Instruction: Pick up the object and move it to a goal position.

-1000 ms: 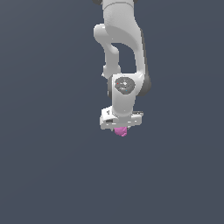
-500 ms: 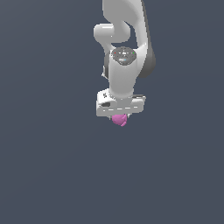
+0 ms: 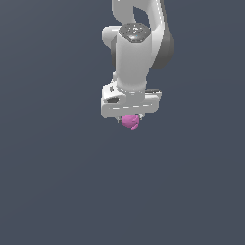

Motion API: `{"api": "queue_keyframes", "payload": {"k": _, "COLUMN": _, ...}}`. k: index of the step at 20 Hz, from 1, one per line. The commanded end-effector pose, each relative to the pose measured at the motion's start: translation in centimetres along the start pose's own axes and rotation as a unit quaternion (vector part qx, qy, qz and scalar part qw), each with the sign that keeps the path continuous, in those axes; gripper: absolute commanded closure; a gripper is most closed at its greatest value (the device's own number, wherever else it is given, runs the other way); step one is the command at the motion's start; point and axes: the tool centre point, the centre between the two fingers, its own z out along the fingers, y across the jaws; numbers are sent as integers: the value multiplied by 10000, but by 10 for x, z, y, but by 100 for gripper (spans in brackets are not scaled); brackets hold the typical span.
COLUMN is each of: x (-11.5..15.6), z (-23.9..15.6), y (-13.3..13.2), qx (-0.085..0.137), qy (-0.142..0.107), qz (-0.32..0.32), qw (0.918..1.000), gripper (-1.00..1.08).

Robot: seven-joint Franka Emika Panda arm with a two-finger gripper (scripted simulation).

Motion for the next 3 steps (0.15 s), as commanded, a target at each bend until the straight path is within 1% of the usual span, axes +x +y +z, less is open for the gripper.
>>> {"api": "queue_keyframes", "payload": {"k": 1, "x": 0, "z": -5, "y": 0, "qx": 1, "qy": -7, "qz": -1, "qw": 10000, "gripper": 108}}
{"api": "queue_keyframes", "payload": {"k": 3, "x": 0, "z": -6, "y": 1, "qx": 1, "qy": -7, "qz": -1, "qw": 10000, "gripper": 108}}
